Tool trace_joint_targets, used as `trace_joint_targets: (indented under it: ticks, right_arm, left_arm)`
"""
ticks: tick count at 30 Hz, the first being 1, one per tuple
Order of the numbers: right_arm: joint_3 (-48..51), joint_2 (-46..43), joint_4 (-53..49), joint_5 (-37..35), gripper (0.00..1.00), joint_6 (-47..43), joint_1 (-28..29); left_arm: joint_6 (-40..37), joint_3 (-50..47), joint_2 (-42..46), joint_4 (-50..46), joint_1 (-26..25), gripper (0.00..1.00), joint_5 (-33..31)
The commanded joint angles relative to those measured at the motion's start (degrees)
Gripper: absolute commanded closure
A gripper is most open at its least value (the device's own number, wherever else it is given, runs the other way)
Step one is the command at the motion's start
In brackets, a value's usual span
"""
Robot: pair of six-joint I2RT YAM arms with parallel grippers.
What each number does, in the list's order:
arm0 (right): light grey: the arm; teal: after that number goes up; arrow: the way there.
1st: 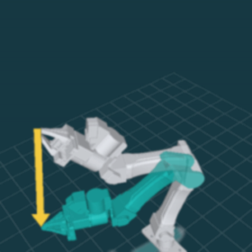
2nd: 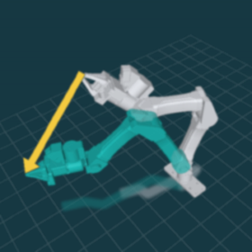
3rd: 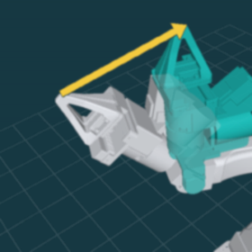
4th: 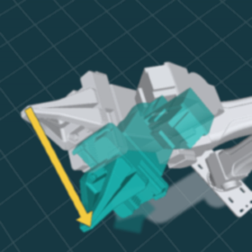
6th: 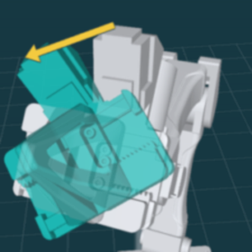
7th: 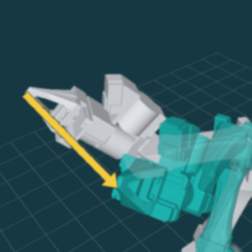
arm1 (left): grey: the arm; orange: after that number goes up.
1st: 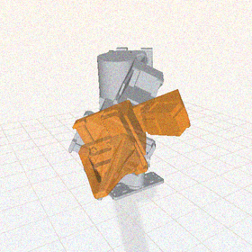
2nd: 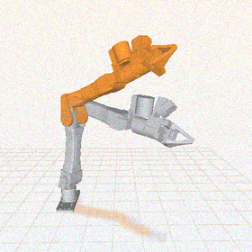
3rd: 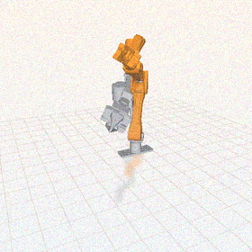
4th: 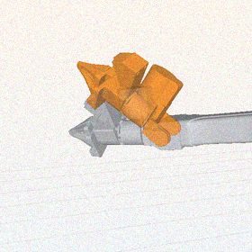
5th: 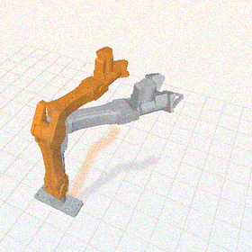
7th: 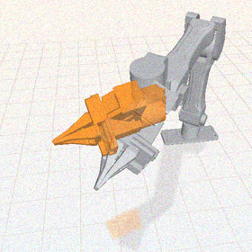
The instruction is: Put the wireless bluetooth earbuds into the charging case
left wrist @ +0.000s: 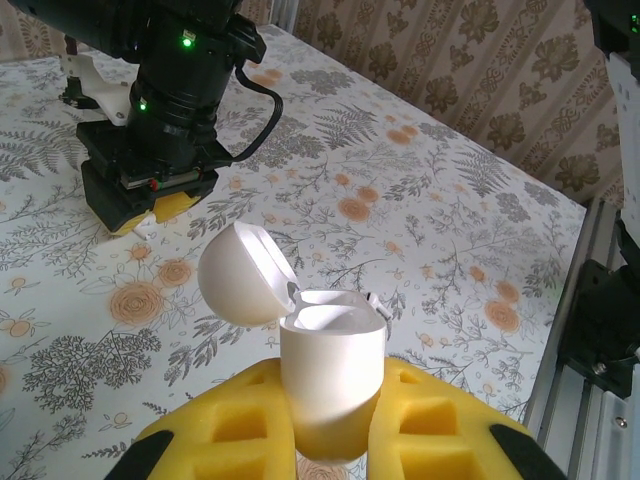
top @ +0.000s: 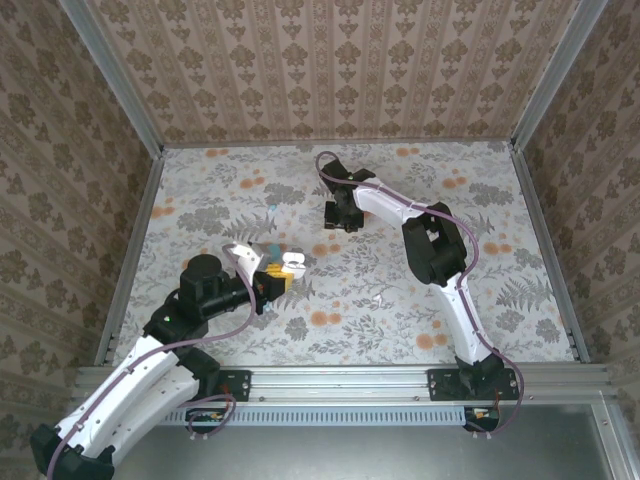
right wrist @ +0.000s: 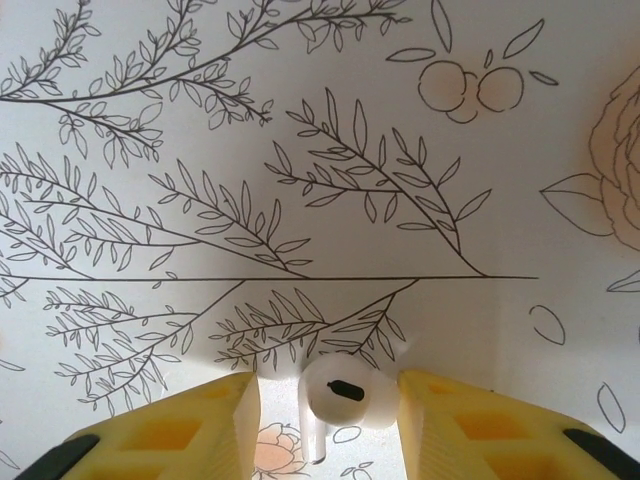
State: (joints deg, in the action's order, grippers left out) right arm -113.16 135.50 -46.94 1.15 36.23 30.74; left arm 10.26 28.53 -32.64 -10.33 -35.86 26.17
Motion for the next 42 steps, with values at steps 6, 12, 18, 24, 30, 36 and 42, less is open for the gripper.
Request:
trace_joint_targets:
  ticks: [6,12,18,24,30,36,42]
  right_arm:
    - [0.13,-0.20,-2.92,-1.67,0.66,-2.08,0.03]
    - [4.13,-3.61,-2.01,-2.21,0.70,-4.03,0.03]
    - [10.20,-8.12,0.66,-1.76,0.73,-6.62,0.20]
    - [20.11,-15.01,3.41,-1.59,0.74,-8.12,0.77]
    - [33.09,-24.35,6.71,-1.68,0.74,-7.37,1.33]
    - [42.85,-34.41,9.66,-1.93,0.74,-5.32,1.69]
    - [45.82,-44.73,9.86,-4.39,0.74,-3.97,2.37]
  left_arm:
    - [0.63,0.66,1.43,1.18,0.48,1.00,1.76]
    - [1.90,0.28,1.84,1.36,0.44,1.00,2.46]
    - [4.42,-0.53,2.56,2.36,0.44,1.00,2.68]
    - [7.11,-1.59,3.04,3.69,0.17,1.00,2.91]
    - [8.83,-2.89,2.35,7.78,-1.08,1.00,3.92]
    - [9.19,-3.73,-1.13,14.52,-5.28,1.00,1.90]
    - [7.09,-2.05,-7.11,19.75,-10.13,1.00,-4.99]
